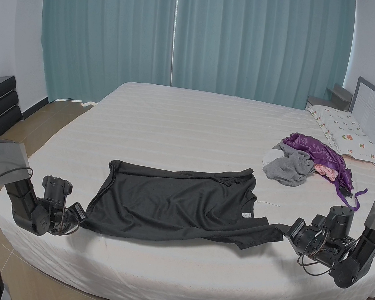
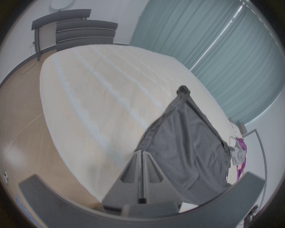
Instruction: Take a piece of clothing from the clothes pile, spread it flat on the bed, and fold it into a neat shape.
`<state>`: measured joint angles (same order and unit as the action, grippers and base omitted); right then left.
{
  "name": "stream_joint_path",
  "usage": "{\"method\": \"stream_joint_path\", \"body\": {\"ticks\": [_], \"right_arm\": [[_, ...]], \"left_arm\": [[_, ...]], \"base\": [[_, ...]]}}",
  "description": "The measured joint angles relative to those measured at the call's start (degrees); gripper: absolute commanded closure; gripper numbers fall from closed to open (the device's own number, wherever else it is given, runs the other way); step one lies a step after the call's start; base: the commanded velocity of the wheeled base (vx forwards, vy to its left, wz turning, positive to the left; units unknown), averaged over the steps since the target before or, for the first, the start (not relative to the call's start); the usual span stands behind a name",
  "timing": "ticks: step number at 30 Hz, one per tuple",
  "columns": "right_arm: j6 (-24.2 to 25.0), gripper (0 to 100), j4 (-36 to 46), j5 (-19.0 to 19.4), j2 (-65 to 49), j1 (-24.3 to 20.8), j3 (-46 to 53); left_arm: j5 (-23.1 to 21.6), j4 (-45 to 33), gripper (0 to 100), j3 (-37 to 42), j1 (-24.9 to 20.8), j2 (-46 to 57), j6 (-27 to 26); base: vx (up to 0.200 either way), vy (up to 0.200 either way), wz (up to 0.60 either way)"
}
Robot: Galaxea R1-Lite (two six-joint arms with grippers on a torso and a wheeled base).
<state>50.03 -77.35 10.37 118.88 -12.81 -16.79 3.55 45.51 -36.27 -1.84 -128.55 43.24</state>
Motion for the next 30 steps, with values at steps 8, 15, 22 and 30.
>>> {"method": "stream_joint_path", "body": {"ticks": [8, 15, 22, 30], "right_arm": [[-0.09, 100, 0.57, -0.39, 3.56, 0.8, -5.36], [-0.16, 100, 3.1, -0.59, 6.91, 1.18, -11.15], [-0.13, 100, 6.92, -0.74, 9.29, 1.27, -16.59], [-0.13, 100, 6.3, -0.69, 8.98, 1.33, -14.49]], "left_arm": [[-0.18, -4.34, 100, -4.96, 1.57, 2.0, 0.04], [-0.35, -11.48, 100, -14.56, 1.79, 0.79, 1.37], [-0.68, -17.51, 100, -20.54, 1.84, -2.16, 3.34], [-1.19, -20.8, 100, -17.94, 2.02, -0.15, 2.82]], "base": [[0.0, 0.0, 0.0], [0.0, 0.0, 0.0], [0.0, 0.0, 0.0], [0.0, 0.0, 0.0]]}}
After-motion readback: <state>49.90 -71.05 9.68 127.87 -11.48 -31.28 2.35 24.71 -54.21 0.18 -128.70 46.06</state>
